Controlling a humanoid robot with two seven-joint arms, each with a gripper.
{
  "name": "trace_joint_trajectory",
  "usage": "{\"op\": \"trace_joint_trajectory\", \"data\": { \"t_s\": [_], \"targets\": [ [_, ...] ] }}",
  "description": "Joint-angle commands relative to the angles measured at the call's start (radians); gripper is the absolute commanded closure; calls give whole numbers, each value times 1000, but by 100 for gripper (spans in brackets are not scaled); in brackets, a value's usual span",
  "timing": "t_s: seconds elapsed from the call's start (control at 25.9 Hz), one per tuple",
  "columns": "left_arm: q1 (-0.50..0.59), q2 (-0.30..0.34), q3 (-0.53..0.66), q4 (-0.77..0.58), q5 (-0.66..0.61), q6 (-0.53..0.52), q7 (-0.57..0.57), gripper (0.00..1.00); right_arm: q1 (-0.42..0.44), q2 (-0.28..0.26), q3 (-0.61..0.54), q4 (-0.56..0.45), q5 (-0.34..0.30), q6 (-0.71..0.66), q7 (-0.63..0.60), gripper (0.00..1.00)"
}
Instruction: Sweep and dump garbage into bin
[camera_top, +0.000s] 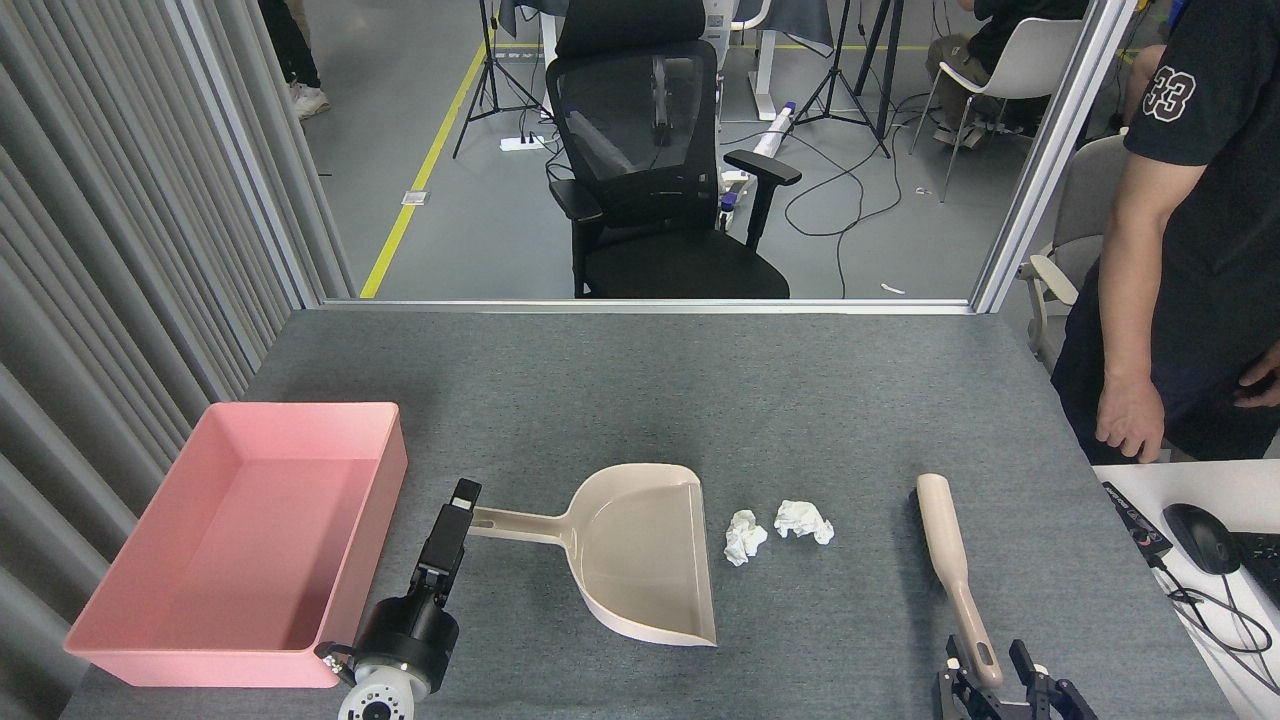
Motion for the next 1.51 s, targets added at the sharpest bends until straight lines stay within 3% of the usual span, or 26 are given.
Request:
{"op": "trace_joint_trajectory", "data": {
  "t_s": [0.0, 0.62, 0.85, 1.08, 1.39, 1.47],
  "targets": [
    [0, 0, 1, 0, 0, 0, 0, 1, 1, 0, 6, 0, 0, 0, -4, 37],
    [2, 0, 6, -2, 0, -1, 1, 1, 1, 0, 20, 20, 0, 0, -4, 39],
    [2, 0, 6, -3, 0, -1, 1, 1, 1, 0, 21, 20, 0, 0, -4, 49],
    [2, 0, 5, -3, 0, -1, 1, 1, 3, 0, 21, 20, 0, -2, -6, 52],
    [2, 0, 6, -3, 0, -1, 1, 1, 3, 0, 21, 20, -2, -16, -12, 65],
    [3, 0, 5, -3, 0, 0, 1, 1, 4, 1, 21, 20, -2, -23, -13, 72]
  ]
}}
